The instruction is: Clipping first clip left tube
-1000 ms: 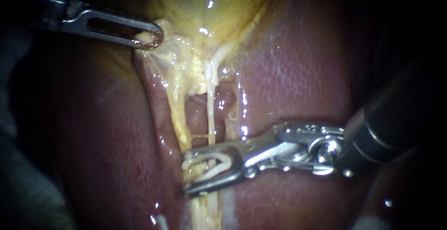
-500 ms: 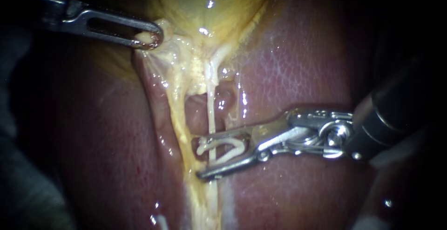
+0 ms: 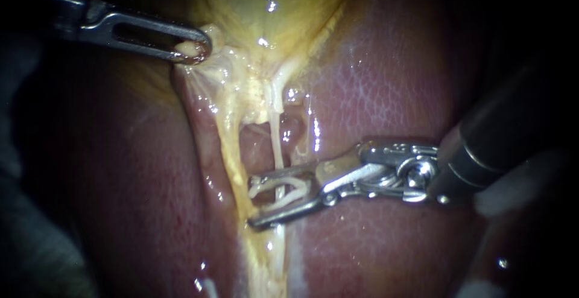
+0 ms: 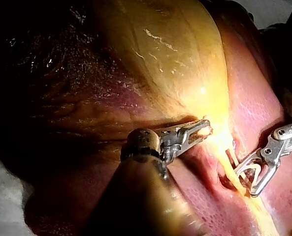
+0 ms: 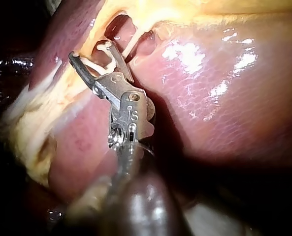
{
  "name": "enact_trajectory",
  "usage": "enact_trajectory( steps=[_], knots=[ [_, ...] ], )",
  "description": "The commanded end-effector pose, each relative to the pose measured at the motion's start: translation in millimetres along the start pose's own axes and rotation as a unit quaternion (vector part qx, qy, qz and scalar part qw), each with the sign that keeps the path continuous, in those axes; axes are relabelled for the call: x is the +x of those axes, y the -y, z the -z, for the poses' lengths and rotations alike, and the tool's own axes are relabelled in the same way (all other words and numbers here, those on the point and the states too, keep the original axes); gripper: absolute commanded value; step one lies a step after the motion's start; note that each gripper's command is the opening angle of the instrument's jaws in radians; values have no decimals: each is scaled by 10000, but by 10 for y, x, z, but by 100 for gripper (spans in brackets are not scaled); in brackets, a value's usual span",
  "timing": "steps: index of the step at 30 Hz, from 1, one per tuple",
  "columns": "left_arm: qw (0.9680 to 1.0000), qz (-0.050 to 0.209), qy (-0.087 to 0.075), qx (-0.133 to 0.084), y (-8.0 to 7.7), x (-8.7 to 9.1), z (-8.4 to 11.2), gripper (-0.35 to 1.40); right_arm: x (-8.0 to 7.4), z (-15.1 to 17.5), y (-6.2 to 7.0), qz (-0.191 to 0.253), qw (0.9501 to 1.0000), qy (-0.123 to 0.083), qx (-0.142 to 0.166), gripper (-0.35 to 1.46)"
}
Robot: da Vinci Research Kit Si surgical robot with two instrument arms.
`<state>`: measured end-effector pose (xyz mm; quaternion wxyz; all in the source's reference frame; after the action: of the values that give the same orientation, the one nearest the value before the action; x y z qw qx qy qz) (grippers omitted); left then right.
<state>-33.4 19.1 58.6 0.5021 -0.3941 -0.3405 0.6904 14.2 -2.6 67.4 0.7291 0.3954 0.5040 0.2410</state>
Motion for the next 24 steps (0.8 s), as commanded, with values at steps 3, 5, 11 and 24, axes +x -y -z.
enact_trajectory(
  steps=[3,5,11,24],
  knots=[
    [10000,1,-1,3,0,0,0,-35,3,-7,-1,-2,9999,-150,64,49],
    [10000,1,-1,3,0,0,0,-35,5,-12,-2,-64,9997,-233,96,50],
    [10000,1,-1,3,0,0,0,-35,4,-25,-2,-173,9988,-406,193,50],
    [10000,2,-2,4,0,0,0,-35,6,-43,21,-178,9963,-587,608,50]
  ],
)
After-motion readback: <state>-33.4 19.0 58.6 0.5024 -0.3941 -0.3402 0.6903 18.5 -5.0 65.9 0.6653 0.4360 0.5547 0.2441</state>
